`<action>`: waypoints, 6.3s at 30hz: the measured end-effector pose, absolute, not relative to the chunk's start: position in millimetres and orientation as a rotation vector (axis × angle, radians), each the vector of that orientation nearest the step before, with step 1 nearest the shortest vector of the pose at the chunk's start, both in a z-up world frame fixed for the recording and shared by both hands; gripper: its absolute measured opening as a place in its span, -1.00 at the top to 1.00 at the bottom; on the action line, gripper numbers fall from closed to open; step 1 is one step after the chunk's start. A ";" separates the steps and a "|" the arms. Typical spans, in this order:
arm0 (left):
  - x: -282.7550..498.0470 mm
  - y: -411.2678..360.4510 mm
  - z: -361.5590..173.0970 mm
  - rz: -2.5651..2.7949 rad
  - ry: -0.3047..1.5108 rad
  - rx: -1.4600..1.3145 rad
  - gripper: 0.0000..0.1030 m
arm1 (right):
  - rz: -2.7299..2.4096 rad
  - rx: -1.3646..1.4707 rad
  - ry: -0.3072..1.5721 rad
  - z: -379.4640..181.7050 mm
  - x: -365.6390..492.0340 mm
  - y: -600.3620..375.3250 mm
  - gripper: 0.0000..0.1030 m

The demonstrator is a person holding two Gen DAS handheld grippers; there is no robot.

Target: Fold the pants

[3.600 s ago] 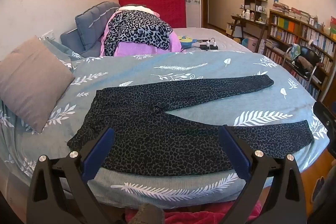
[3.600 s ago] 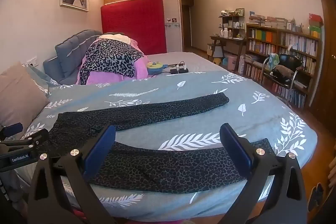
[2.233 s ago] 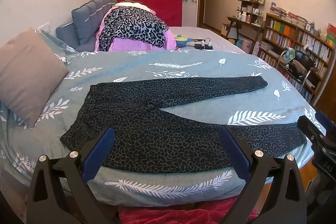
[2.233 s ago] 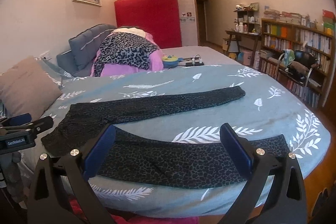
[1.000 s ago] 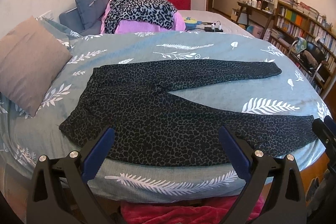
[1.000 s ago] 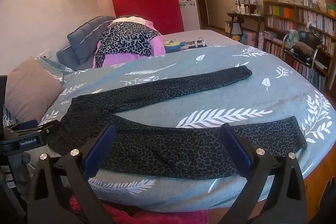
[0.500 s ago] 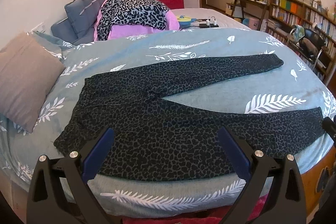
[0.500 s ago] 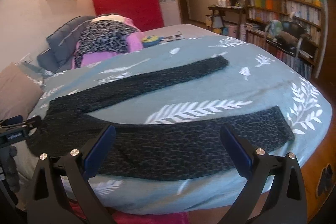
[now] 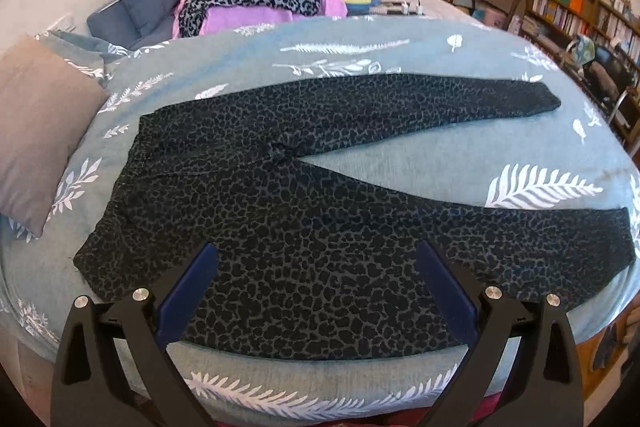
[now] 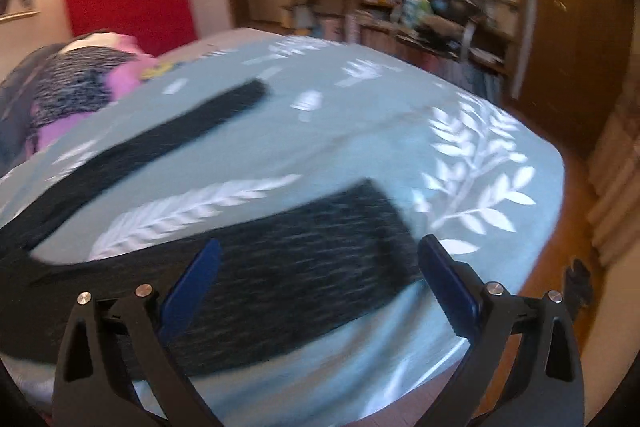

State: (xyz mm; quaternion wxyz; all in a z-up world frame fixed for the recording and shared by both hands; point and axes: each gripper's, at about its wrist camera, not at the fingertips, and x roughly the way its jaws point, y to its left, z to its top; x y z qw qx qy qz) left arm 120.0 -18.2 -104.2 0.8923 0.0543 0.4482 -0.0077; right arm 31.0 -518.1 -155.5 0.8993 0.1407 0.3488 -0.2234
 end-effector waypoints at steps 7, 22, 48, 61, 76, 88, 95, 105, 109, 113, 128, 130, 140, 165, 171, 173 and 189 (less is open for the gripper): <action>140.6 -40.7 -124.9 -0.047 0.990 0.129 -0.91 | -0.448 0.291 0.741 -181.0 50.2 -568.0 -0.88; 183.2 -58.8 -189.7 0.036 1.063 0.249 -0.91 | -0.304 0.414 0.845 -215.8 90.9 -608.0 0.66; 225.6 -47.7 -213.9 0.022 1.033 0.220 -0.91 | -0.496 0.151 0.755 -180.8 123.9 -577.0 0.00; 264.3 64.6 -173.5 0.244 0.971 0.096 -0.91 | -0.289 0.247 0.748 -152.2 167.6 -492.4 -0.24; 313.7 213.8 -148.7 0.413 0.924 0.014 -0.91 | -0.141 0.220 0.852 -169.1 211.7 -376.0 -0.29; 387.6 295.1 -178.8 0.402 0.986 -0.019 -0.91 | -0.053 0.310 0.971 -179.5 235.9 -330.8 -0.30; 415.8 314.1 -204.6 0.261 1.077 -0.091 -0.91 | -0.023 0.285 0.991 -175.1 247.5 -306.8 -0.30; 423.2 298.0 -199.4 0.093 1.081 -0.006 0.05 | 0.031 0.236 1.040 -187.6 263.0 -272.2 -0.30; 411.4 298.8 -184.3 0.066 1.045 -0.037 0.21 | 0.051 0.224 1.028 -185.3 266.7 -264.4 -0.30; 380.2 284.7 -157.6 0.006 0.969 -0.011 0.25 | 0.053 0.216 1.005 -176.9 271.9 -265.1 -0.30; 215.5 243.3 -91.5 -0.212 0.827 0.030 0.28 | -0.156 0.243 0.919 -167.5 353.7 -376.5 -0.41; 194.4 244.0 -90.2 -0.209 0.835 0.030 0.30 | -0.181 0.283 0.916 -170.9 365.8 -397.2 -0.46; 146.9 261.4 -91.3 -0.113 0.880 -0.053 0.33 | -0.325 0.483 0.917 -187.0 443.3 -490.0 -0.46; 163.2 297.2 -51.3 -0.083 0.748 -0.107 0.33 | -0.347 0.706 0.859 -146.1 380.3 -549.8 0.88; 155.3 326.4 -47.2 -0.132 0.688 -0.156 0.32 | -0.367 0.723 0.760 -101.6 264.6 -561.6 0.88; 147.4 334.3 -49.5 -0.158 0.673 -0.170 0.33 | -0.379 0.725 0.750 -98.7 217.1 -558.8 0.88; 88.1 335.3 -130.7 -0.172 0.827 -0.032 0.32 | -0.396 0.943 0.708 -203.0 37.7 -588.4 0.15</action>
